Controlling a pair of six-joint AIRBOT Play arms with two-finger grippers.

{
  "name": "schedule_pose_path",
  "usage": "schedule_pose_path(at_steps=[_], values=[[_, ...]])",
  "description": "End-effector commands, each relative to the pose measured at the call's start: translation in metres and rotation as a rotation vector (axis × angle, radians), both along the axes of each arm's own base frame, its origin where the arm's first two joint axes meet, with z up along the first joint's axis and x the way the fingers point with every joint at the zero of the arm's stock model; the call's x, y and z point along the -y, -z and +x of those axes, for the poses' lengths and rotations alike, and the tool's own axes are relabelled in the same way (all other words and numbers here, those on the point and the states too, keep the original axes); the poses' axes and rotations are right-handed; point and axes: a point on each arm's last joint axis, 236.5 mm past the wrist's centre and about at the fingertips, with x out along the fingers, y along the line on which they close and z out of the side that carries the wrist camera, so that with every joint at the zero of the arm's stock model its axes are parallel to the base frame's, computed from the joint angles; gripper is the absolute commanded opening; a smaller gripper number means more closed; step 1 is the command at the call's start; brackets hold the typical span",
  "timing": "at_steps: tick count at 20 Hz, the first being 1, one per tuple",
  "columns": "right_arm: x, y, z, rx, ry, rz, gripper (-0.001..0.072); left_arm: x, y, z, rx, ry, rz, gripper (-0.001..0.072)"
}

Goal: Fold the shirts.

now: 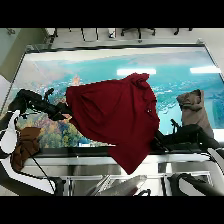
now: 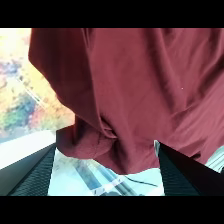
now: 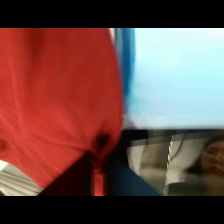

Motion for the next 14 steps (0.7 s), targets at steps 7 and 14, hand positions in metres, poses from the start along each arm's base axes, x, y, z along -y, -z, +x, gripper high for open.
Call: schedule_pose_path(at_steps=[7,14], values=[[0.126,-0.054,0.087,0.227,0.093,-0.264,0.0018,-0.029,-0.065,0.004,0.151,-0.069,0.043,0.0693],[0.148,-0.055,0.110,0.293,0.114,-0.271,0.0018,0.028,-0.074,-0.048,0.029,0.016,0.020,0.0693]])
